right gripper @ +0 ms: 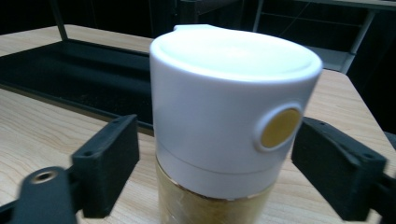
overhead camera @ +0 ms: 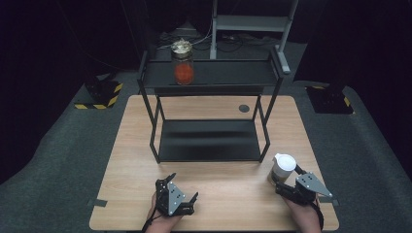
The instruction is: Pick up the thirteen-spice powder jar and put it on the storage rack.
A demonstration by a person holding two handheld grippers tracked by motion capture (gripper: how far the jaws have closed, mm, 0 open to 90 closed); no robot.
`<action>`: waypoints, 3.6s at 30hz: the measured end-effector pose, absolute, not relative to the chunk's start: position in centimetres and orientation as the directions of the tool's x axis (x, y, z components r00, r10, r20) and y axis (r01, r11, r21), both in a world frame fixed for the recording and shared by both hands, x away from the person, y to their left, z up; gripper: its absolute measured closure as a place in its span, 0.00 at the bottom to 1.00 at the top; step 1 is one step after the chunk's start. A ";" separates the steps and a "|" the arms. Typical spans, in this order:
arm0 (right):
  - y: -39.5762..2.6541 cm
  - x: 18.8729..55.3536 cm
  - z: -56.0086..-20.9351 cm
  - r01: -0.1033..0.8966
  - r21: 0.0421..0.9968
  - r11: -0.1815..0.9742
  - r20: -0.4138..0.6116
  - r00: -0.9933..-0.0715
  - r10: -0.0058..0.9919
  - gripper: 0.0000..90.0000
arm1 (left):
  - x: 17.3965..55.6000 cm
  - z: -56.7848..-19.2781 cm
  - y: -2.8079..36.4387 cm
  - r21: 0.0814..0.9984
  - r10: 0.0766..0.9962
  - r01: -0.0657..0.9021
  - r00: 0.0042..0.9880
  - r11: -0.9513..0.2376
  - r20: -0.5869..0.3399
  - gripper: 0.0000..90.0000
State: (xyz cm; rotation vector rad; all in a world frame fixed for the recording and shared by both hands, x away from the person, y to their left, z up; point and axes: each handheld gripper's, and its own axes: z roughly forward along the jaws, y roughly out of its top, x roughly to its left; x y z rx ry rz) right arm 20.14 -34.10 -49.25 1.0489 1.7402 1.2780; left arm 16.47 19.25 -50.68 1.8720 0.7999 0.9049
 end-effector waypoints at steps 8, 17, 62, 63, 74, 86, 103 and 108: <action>-34.2 20.5 -49.7 0.185 0.969 0.162 -0.075 -0.406 0.911 0.31 | 16.3 -50.9 19.5 0.906 0.806 0.151 0.529 -0.396 0.265 0.01; -34.3 20.2 -50.4 0.170 0.976 0.134 -0.055 -0.401 0.914 0.32 | 16.2 -50.9 19.5 0.908 0.811 0.151 0.524 -0.390 0.260 0.01; -30.8 20.2 -44.9 0.065 0.988 0.143 -0.088 -0.522 0.848 0.33 | 16.2 -51.0 20.2 0.917 0.805 0.148 0.542 -0.371 0.239 0.01; -30.7 20.3 -44.8 0.062 0.988 0.142 -0.089 -0.525 0.846 0.33 | 16.2 -51.0 20.2 0.916 0.805 0.148 0.542 -0.372 0.240 0.01; -29.3 21.2 -43.1 0.040 0.989 0.145 -0.098 -0.557 0.825 0.33 | 16.0 -51.0 20.4 0.920 0.816 0.159 0.533 -0.358 0.225 0.00; -27.9 21.9 -41.9 0.023 0.990 0.139 -0.102 -0.568 0.816 0.33 | 15.9 -51.0 20.4 0.923 0.822 0.164 0.527 -0.349 0.218 0.00; -26.8 22.9 -39.3 -0.006 0.992 0.123 -0.104 -0.574 0.812 0.33 | 16.1 -50.9 20.9 0.919 0.798 0.152 0.561 -0.363 0.222 0.01; -26.5 23.2 -38.5 -0.020 0.992 0.123 -0.112 -0.577 0.809 0.33 | 16.2 -50.9 21.0 0.919 0.795 0.151 0.565 -0.364 0.222 0.02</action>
